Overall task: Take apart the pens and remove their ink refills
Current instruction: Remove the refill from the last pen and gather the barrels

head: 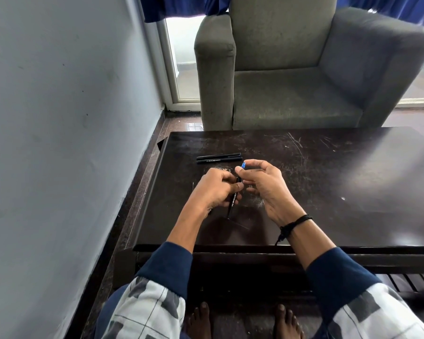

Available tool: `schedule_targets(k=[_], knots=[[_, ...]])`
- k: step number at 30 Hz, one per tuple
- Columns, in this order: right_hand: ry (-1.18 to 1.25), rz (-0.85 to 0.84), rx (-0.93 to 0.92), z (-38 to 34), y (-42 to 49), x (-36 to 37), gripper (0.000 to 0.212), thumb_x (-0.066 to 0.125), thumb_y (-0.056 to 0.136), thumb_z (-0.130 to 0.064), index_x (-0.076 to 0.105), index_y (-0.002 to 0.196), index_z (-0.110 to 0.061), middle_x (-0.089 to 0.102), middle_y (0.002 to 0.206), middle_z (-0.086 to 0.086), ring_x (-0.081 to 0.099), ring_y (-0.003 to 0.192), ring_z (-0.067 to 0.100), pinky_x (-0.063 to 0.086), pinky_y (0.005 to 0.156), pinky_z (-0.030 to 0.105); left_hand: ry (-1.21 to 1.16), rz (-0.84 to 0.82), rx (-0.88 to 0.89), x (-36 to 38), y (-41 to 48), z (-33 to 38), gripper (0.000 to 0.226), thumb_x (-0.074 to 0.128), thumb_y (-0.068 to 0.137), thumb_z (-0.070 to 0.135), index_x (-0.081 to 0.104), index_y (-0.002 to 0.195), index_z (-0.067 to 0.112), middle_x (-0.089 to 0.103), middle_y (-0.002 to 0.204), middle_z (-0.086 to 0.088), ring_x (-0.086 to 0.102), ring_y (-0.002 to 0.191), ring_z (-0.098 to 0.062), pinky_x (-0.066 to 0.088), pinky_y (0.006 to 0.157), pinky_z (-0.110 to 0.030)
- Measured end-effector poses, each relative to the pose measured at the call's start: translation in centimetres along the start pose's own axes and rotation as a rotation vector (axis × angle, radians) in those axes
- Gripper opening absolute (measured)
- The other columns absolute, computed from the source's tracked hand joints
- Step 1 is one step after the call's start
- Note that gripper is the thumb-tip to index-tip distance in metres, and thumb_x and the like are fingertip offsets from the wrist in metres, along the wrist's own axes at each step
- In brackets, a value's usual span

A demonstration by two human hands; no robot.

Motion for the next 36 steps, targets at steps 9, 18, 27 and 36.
schedule_targets(k=[9, 18, 27, 36], knots=[[0.032, -0.007, 0.017, 0.08, 0.26, -0.07, 0.031, 0.074, 0.089, -0.01, 0.065, 0.118, -0.015, 0.077, 0.101, 0.005, 0.07, 0.083, 0.012, 0.056, 0.08, 0.031, -0.015, -0.004, -0.009, 0.03, 0.14, -0.13, 0.009, 0.07, 0.095, 0.017, 0.072, 0.101, 0.011, 0.076, 0.079, -0.009, 0.075, 0.078, -0.022, 0.062, 0.086, -0.05], [-0.01, 0.016, 0.001, 0.41, 0.65, -0.53, 0.032, 0.073, 0.087, 0.0, 0.064, 0.115, -0.015, 0.078, 0.092, 0.005, 0.075, 0.089, 0.02, 0.057, 0.084, 0.036, -0.011, -0.016, -0.016, 0.18, 0.03, -0.1, 0.007, 0.068, 0.096, 0.014, 0.072, 0.1, 0.011, 0.075, 0.076, -0.007, 0.075, 0.077, -0.02, 0.063, 0.079, -0.041], [-0.025, 0.033, -0.01, 0.51, 0.61, -0.54, 0.027, 0.081, 0.082, -0.01, 0.068, 0.105, -0.015, 0.077, 0.088, 0.002, 0.071, 0.079, 0.012, 0.053, 0.074, 0.03, -0.015, -0.011, -0.017, 0.24, 0.04, -0.08, 0.007, 0.067, 0.096, 0.015, 0.073, 0.098, 0.011, 0.074, 0.075, -0.006, 0.074, 0.072, -0.016, 0.063, 0.076, -0.038], [-0.019, -0.017, 0.014, 0.42, 0.54, -0.13, 0.032, 0.082, 0.084, -0.018, 0.067, 0.112, -0.016, 0.076, 0.09, 0.0, 0.07, 0.078, 0.01, 0.053, 0.074, 0.028, -0.02, -0.002, -0.01, 0.11, 0.05, -0.08, 0.011, 0.068, 0.096, 0.016, 0.074, 0.103, 0.011, 0.075, 0.078, -0.005, 0.075, 0.075, -0.015, 0.063, 0.078, -0.038]])
Point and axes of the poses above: each hand's wrist, its own y-axis towards the middle knuckle, its own x-axis out of the palm, z = x × y, the point moved 7 cm from there along y, towards the middle knuckle
